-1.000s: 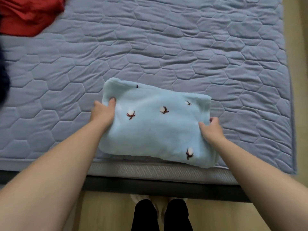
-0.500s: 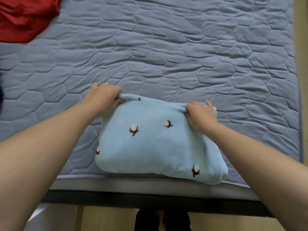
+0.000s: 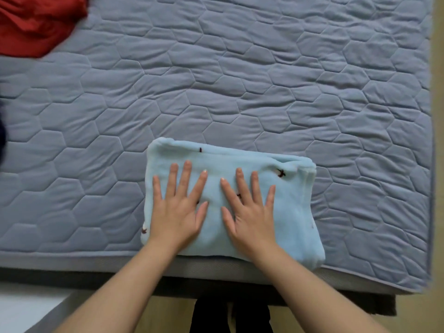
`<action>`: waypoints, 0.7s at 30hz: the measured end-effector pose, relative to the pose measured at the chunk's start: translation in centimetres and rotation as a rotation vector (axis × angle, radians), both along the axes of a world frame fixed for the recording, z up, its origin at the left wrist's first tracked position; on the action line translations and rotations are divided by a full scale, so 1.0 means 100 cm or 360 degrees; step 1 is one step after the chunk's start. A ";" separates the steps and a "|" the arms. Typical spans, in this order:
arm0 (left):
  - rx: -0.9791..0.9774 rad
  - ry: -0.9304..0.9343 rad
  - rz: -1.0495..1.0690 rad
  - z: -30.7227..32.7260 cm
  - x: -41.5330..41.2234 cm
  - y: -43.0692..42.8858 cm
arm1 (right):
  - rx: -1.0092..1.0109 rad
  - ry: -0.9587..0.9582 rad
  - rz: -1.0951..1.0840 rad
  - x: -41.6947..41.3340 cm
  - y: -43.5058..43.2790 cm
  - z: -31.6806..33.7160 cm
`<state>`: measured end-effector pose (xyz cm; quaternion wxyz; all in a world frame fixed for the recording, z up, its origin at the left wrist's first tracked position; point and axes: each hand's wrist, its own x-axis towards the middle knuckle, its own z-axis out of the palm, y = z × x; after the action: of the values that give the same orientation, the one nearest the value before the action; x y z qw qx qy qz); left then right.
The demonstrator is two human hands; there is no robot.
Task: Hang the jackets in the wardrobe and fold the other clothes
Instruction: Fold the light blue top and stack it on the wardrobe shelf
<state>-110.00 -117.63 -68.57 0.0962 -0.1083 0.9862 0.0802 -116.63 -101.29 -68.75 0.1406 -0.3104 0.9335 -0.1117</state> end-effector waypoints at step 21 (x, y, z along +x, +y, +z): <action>-0.0154 0.0015 0.0043 -0.095 -0.020 -0.019 | 0.0552 -0.0092 -0.0555 -0.078 0.069 -0.093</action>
<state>-112.02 -119.56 -78.09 0.0852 -0.1256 0.9878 0.0342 -124.45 -94.38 -78.05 0.1972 -0.1126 0.9737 0.0188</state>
